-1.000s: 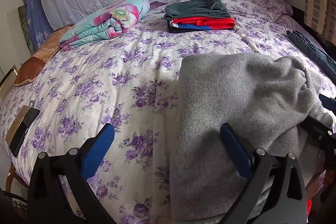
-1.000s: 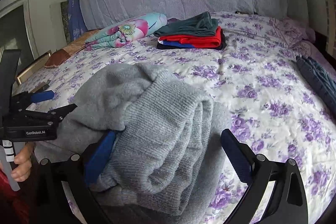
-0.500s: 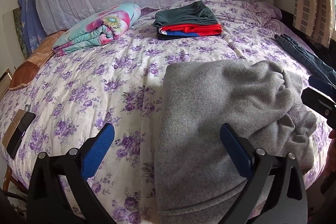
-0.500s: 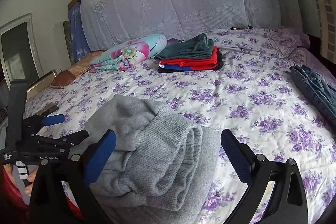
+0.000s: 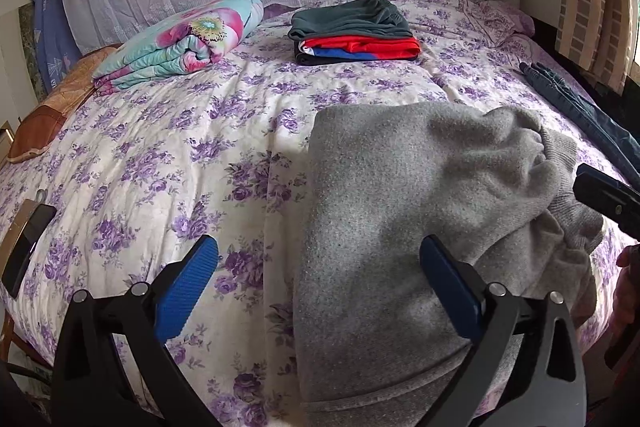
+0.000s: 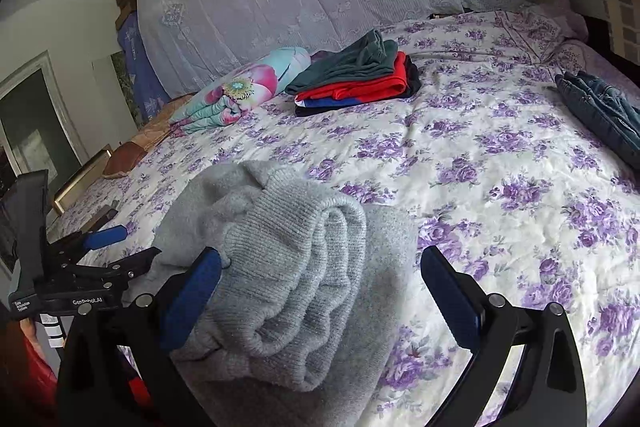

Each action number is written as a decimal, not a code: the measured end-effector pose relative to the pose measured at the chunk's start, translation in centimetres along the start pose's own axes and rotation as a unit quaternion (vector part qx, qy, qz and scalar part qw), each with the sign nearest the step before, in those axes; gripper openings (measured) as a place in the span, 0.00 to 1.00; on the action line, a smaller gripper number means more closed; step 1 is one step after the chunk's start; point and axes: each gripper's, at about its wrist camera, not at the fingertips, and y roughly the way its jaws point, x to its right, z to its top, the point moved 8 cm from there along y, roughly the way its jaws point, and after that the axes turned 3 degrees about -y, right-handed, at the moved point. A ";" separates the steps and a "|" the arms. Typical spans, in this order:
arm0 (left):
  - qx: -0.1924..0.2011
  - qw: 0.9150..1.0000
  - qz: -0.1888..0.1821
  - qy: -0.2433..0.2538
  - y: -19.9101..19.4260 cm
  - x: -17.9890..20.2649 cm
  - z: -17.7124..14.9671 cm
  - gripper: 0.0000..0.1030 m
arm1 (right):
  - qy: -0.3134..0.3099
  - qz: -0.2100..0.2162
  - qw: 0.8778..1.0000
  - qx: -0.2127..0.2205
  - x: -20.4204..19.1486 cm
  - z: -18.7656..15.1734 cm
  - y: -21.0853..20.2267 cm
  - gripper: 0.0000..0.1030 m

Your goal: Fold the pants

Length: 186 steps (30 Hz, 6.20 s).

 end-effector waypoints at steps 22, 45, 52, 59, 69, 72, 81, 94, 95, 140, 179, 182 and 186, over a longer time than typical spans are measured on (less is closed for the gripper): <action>-0.063 0.983 -0.162 -0.065 2.6 0.0 -2.3 0.96 | 0.129 0.137 0.976 -0.110 1.8 -2.3 4.9 0.97; -0.030 0.993 -0.109 0.041 0.6 4.1 -1.2 0.71 | 0.105 0.134 0.984 -0.052 1.3 -1.7 4.7 0.69; -0.017 0.995 -0.081 0.047 -0.5 4.0 -0.6 0.60 | 0.093 0.123 0.987 -0.035 0.8 -1.3 3.9 0.66; 0.001 0.996 -0.068 0.050 -1.7 4.2 0.3 0.53 | 0.082 0.123 0.989 -0.019 0.1 -0.4 2.9 0.63; 0.059 0.995 -0.044 0.062 -4.0 3.8 5.2 0.50 | 0.054 0.133 0.989 0.024 -1.4 5.3 1.9 0.61; 0.079 0.994 -0.035 0.070 -4.3 3.7 7.5 0.50 | 0.045 0.132 0.989 0.039 -1.6 8.1 2.0 0.61; 0.120 0.990 -0.018 0.067 -3.3 3.4 15.8 0.50 | 0.026 0.124 0.989 0.074 -1.5 17.0 4.3 0.60; 0.126 0.989 0.010 0.072 3.9 4.3 26.6 0.50 | 0.052 0.099 0.987 0.114 1.9 25.9 11.2 0.60; 0.125 0.990 0.010 0.072 4.7 4.4 27.3 0.50 | 0.053 0.096 0.987 0.117 2.3 26.5 11.8 0.60; 0.123 0.992 -0.034 -0.004 23.6 2.3 38.4 0.51 | 0.044 0.053 0.984 0.166 7.9 36.5 26.5 0.60; 0.094 0.995 -0.036 -0.019 12.2 -0.1 28.3 0.50 | 0.074 0.110 0.986 0.100 1.7 26.5 17.3 0.60; 0.066 0.997 -0.041 -0.024 12.0 -0.1 25.4 0.50 | 0.089 0.111 0.987 0.077 1.4 24.2 16.8 0.60; 0.044 0.996 -0.068 -0.049 11.3 -0.7 20.8 0.50 | 0.085 0.112 0.989 0.054 0.2 21.0 15.4 0.60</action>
